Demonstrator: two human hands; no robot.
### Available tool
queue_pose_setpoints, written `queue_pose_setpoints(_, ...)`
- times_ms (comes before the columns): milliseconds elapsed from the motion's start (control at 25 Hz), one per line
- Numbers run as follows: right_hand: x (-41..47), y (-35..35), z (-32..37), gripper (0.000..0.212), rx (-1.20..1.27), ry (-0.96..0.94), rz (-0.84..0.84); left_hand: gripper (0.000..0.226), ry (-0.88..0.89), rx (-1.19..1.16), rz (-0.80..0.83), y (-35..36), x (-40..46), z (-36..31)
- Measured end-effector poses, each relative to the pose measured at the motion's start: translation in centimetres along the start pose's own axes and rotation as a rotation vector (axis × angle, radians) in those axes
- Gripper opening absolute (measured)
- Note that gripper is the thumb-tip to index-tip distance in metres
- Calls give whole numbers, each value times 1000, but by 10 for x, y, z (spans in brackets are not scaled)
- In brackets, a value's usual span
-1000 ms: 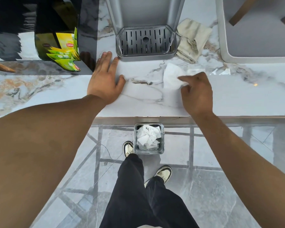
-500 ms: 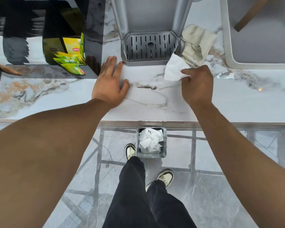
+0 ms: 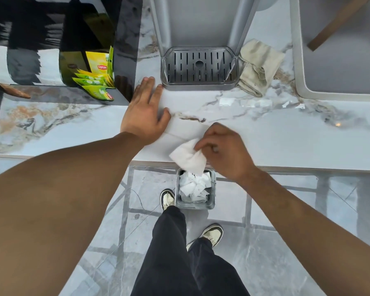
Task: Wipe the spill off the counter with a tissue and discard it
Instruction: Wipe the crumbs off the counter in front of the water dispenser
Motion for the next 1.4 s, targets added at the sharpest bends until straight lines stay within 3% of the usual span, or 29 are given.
queue_pose_setpoints(80, 28, -36, -27, 31, -151, 222, -325, 66, -2, -4, 8, 0, 0, 0)
queue_pose_setpoints(160, 51, -57, -45, 38, -184, 396, -434, 66, 5, -10, 8, -1, 0, -1)
queue_pose_setpoints(240, 60, -41, -41, 41, -139, 342, -351, 66, 4, -11, 7, -1, 0, 0)
queue_pose_setpoints(400, 27, 14, 4, 34, -63, -57, 19, 67, 4, -13, 4, 0, 1, -1)
queue_pose_setpoints(520, 7, 22, 13, 33, -39, -102, 243, 65, 3, -15, -1, 0, 0, 0)
queue_pose_setpoints(720, 46, -11, -8, 33, -82, 160, -259, 65, 2, -11, -2, -1, 1, -1)
queue_pose_setpoints(800, 41, 3, -7, 33, -132, 185, -249, 65, -4, -19, -1, -1, 1, -1)
queue_pose_setpoints(880, 18, 25, 2, 31, -138, 64, -170, 66, -3, -23, 7, -1, 1, -1)
queue_pose_setpoints(1000, -22, 51, 20, 27, -26, -107, -44, 65, 5, -24, 12, -2, 1, -2)
queue_pose_setpoints(1120, -41, 60, 26, 28, 61, -97, 3, 66, 7, -30, 19, -3, 0, -3)
queue_pose_setpoints(1400, -10, 22, 20, 29, 53, 178, -328, 65, -12, -32, 44, -5, -2, -8)
Point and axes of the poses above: each hand's wrist, its own x-axis towards the middle knuckle, its own y-axis out of the palm, z = x × y, the point moved 4 cm from there along x, towards the middle knuckle, and after that the axes turned 4 degrees about z, right-handed, at the moved point
